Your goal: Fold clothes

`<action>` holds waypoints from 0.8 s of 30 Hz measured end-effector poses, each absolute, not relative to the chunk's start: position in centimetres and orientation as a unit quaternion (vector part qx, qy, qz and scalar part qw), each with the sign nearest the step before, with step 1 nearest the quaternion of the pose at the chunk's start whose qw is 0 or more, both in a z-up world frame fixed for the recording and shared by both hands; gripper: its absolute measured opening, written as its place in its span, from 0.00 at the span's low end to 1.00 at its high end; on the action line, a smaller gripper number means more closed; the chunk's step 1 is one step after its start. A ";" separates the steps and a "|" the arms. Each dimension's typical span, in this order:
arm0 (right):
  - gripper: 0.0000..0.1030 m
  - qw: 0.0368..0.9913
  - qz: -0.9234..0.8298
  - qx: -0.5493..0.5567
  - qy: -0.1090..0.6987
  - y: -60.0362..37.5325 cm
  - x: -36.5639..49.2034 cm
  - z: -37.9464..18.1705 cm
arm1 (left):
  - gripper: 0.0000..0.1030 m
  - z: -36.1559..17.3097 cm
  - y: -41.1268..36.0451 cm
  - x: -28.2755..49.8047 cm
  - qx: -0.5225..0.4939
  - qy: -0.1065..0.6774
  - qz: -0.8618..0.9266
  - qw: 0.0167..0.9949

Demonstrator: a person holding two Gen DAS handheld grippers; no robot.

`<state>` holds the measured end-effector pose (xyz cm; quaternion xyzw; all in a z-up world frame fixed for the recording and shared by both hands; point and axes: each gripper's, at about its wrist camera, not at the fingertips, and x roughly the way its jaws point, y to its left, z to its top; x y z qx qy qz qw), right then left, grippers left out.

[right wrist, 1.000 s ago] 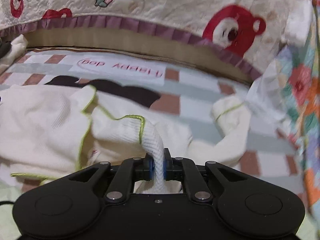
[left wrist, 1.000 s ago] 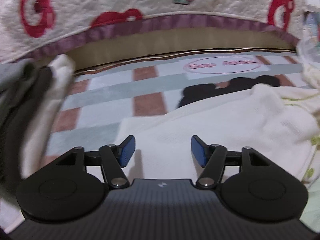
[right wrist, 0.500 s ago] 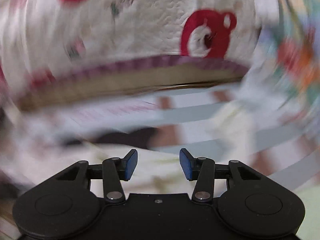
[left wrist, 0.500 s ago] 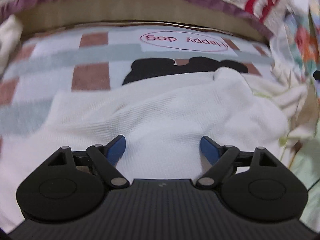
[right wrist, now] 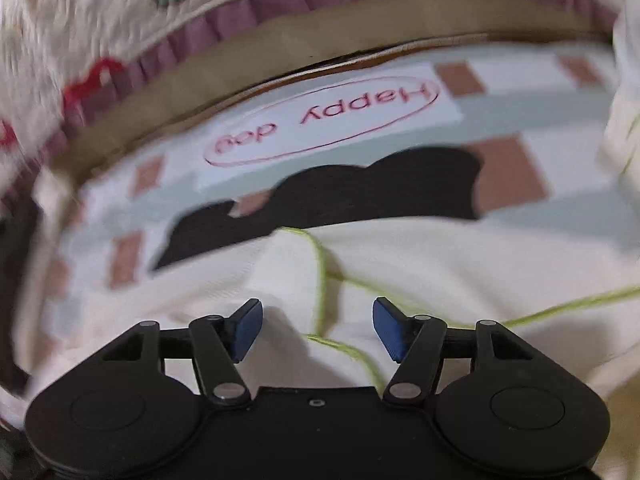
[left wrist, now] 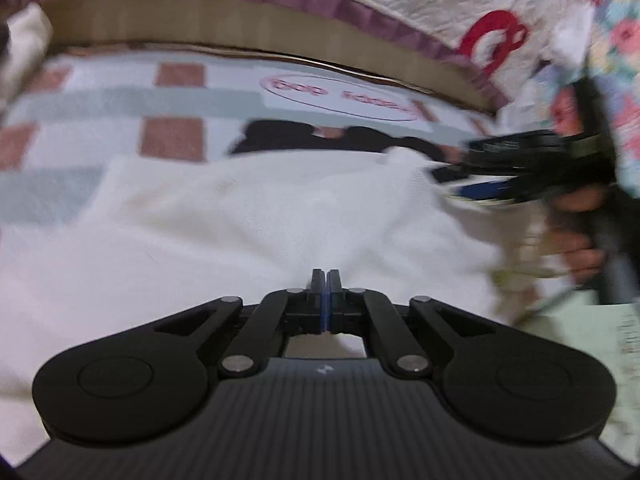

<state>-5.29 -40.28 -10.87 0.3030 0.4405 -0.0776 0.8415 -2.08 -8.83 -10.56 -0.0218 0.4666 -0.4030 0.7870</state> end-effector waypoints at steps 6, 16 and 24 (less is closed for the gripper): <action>0.05 0.891 0.157 0.237 0.353 -36.3 -8.9 -7.9 | 0.03 -11.0 -8.2 -1.8 -0.023 0.483 -0.384 0.787; 0.05 0.839 0.186 0.117 0.498 -31.8 -16.6 -11.0 | 0.17 -11.0 -4.7 -0.9 -0.105 0.493 -0.363 0.784; 0.54 0.841 0.095 0.311 0.433 -36.3 -16.1 -10.1 | 0.21 -11.4 -5.6 -1.3 -0.081 0.494 -0.366 0.784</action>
